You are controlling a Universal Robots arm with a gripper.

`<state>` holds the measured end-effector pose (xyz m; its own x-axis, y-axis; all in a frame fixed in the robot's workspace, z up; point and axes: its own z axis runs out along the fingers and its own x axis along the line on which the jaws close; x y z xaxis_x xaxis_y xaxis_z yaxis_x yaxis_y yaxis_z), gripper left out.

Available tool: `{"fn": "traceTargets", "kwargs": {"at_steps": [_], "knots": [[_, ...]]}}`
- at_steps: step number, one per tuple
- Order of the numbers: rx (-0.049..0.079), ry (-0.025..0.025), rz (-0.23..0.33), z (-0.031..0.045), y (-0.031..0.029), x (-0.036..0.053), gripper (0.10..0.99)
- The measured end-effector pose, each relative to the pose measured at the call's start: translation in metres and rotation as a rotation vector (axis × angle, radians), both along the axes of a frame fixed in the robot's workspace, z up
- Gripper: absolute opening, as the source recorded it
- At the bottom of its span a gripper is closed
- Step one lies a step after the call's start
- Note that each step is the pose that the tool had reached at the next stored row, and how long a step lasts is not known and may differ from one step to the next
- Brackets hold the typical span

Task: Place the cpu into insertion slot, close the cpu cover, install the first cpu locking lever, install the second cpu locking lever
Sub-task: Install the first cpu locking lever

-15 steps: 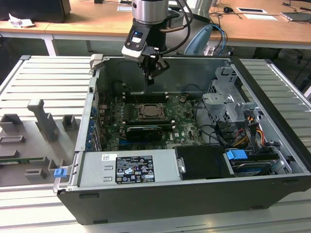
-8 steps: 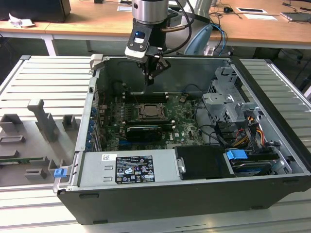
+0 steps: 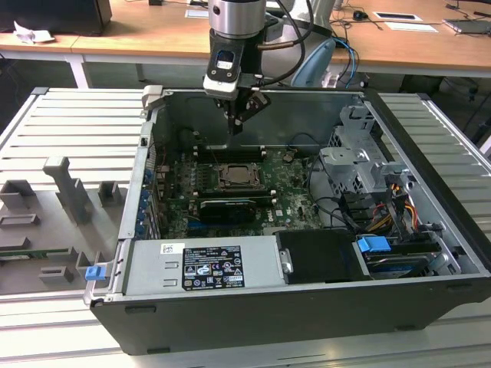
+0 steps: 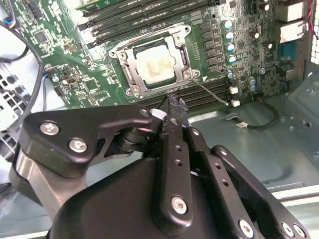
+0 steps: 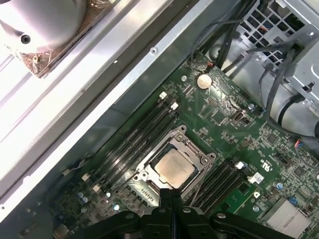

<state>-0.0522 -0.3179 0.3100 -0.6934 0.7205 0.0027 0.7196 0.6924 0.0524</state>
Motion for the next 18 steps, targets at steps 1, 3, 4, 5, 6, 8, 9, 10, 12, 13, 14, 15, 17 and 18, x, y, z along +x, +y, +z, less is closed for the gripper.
{"fn": "traceTargets", "kwargs": {"at_steps": [1,3,4,5,6,8,9,10,12,13,14,15,17,18], "knots": [[0.0,0.0,0.011,0.0,0.0,0.0,0.106],[0.0,0.0,0.033,0.0,0.0,0.0,0.106],[0.0,0.0001,0.054,0.0,0.0,0.0,0.106],[0.0,0.0,0.076,0.0,0.0,0.0,0.106],[0.0,0.0001,0.097,0.0,0.0,0.0,0.106],[0.0,0.0,0.128,0.0,0.0,0.0,0.106],[0.0,0.0,0.14,0.0,0.0,0.0,0.106],[0.0,0.0,0.157,0.0,0.0,0.0,0.106],[0.0,0.0001,0.181,0.0,0.0,0.0,0.106],[0.0,0.0,0.193,0.0,0.0,0.0,0.106],[0.0,0.0,0.211,0.0,0.0,0.0,0.106],[0.0,0.0,0.222,0.0,0.0,0.0,0.106],[0.0,0.0,0.266,0.0,0.0,0.0,0.106],[0.0,0.0,0.293,0.0,0.0,0.0,0.106]]}}
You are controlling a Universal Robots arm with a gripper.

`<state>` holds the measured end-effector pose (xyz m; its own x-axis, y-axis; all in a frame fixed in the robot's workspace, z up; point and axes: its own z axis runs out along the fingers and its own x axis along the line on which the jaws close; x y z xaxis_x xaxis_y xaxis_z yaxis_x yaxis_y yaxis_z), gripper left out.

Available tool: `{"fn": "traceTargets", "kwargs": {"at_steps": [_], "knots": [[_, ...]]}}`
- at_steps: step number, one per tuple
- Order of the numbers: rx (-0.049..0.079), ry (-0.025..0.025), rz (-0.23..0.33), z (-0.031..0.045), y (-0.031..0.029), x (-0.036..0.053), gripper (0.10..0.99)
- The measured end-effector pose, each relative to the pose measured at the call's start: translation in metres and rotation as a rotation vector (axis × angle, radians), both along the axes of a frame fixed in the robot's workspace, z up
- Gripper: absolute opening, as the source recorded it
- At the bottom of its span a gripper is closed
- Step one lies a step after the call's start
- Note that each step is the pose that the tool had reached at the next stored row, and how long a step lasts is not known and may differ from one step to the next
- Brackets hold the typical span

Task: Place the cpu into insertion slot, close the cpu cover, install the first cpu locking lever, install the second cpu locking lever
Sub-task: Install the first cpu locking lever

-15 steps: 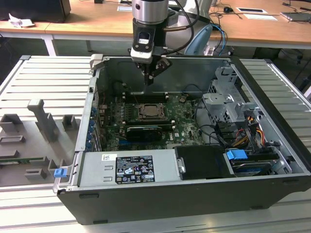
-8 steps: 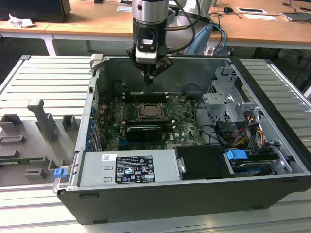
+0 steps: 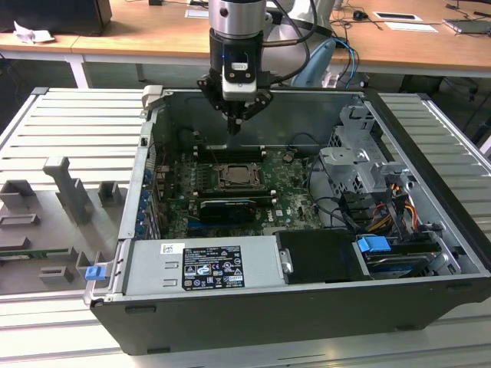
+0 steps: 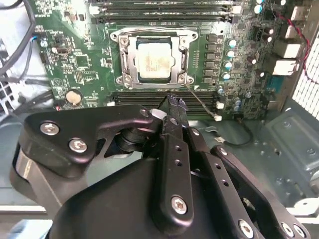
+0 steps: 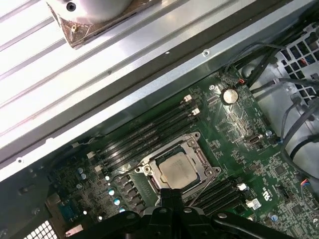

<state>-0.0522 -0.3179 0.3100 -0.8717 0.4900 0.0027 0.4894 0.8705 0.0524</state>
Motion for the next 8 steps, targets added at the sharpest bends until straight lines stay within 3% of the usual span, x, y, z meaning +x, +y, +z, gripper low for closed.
{"fn": "traceTargets", "kwargs": {"at_steps": [8], "knots": [[0.0,0.0,0.144,0.0,0.0,0.0,0.106]]}}
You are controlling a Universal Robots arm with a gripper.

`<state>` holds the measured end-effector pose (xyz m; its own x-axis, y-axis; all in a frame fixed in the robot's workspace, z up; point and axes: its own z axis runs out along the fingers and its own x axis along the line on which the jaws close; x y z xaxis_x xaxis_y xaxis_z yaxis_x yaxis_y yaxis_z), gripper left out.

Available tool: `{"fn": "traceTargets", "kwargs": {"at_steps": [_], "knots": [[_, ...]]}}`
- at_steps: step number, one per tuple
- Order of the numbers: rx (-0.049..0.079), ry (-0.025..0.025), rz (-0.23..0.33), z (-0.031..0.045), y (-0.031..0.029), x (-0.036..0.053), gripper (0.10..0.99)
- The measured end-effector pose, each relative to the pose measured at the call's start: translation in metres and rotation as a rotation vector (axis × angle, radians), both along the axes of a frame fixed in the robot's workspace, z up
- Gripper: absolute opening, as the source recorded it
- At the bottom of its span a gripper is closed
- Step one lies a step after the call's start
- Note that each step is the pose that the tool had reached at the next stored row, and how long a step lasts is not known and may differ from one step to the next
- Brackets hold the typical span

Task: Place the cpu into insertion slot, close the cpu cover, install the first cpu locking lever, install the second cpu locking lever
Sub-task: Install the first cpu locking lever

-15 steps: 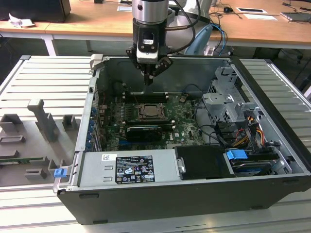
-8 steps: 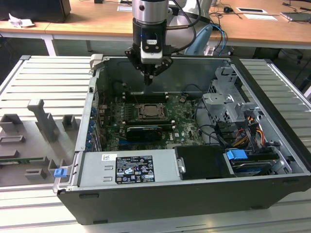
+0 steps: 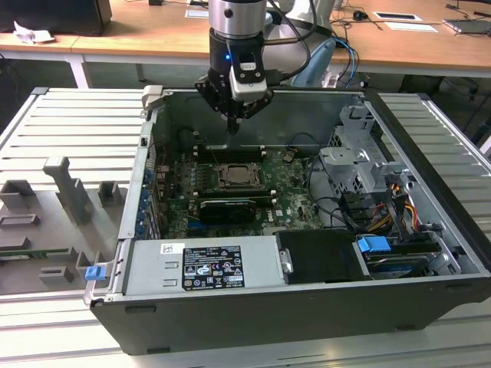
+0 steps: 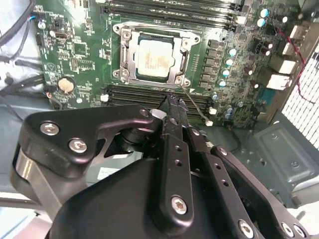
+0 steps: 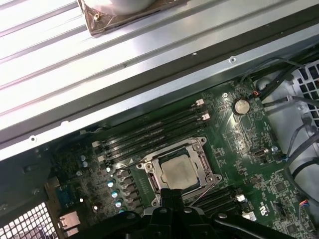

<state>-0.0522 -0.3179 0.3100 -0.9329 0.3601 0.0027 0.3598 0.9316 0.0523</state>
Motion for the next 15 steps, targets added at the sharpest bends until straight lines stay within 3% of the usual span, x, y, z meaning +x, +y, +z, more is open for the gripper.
{"fn": "traceTargets", "kwargs": {"at_steps": [15], "knots": [[0.0,0.0,0.246,0.0,0.0,0.0,0.106]]}}
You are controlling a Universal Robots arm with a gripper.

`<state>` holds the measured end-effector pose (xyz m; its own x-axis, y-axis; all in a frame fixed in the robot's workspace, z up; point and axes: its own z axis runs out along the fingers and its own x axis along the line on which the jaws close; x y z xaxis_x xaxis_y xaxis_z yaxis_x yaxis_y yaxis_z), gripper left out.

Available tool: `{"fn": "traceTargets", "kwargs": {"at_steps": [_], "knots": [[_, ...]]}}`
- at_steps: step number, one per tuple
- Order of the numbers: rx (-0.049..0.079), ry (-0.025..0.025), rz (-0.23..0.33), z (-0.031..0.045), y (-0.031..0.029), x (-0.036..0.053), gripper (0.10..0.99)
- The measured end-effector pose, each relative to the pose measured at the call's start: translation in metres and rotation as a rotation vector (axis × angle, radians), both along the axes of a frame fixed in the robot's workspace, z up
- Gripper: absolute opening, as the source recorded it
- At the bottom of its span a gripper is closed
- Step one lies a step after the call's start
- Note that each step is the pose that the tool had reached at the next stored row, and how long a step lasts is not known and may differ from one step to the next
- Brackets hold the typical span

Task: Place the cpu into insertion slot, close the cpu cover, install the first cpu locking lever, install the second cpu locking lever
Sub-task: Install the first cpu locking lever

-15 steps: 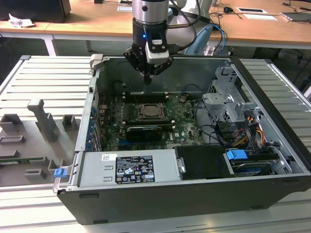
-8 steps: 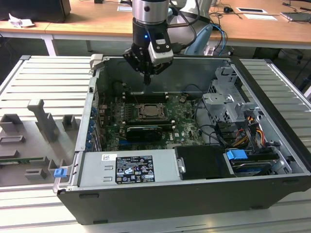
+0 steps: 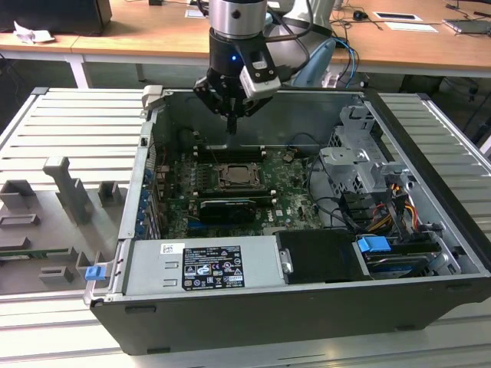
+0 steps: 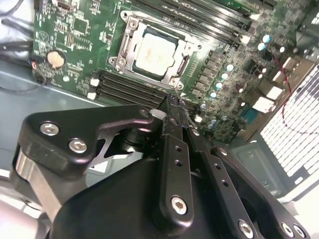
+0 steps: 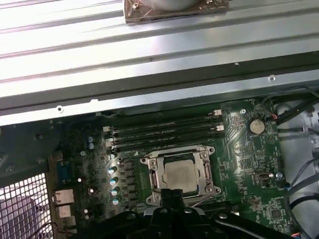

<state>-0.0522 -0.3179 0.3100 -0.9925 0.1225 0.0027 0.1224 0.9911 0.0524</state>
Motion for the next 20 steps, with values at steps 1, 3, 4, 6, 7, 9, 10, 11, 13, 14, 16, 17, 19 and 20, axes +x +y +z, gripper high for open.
{"fn": "traceTargets", "kwargs": {"at_steps": [1,3,4,6,7,9,10,11,13,14,16,17,19,20], "knots": [[0.0,0.0,0.018,0.0,0.0,0.0,0.106],[0.0,0.0,0.07,-0.0001,0.0,0.0,0.106],[0.0,-0.0003,0.08,-0.0001,0.0,0.0,0.106],[0.0,-0.0029,0.098,-0.001,0.0,0.0,0.106],[0.0,-0.0058,0.103,-0.0019,0.0,-0.0002,0.106],[0.0,-0.008,0.109,-0.0038,0.0,-0.0005,0.106],[0.0,-0.0091,0.111,-0.0049,0.0,-0.0007,0.106],[0.0,-0.0094,0.113,-0.0056,-0.0002,-0.001,0.106],[0.0,-0.0092,0.114,-0.0066,-0.0014,-0.0016,0.106],[0.0,-0.0093,0.114,-0.0071,-0.0022,-0.0017,0.106],[0.0,-0.0096,0.114,-0.0083,-0.0044,-0.0025,0.106],[0.0,-0.0097,0.114,-0.0087,-0.0053,-0.003,0.106],[0.0,-0.01,0.114,-0.0093,-0.0064,-0.0041,0.106],[0.0,-0.0101,0.114,-0.0095,-0.0066,-0.0049,0.106]]}}
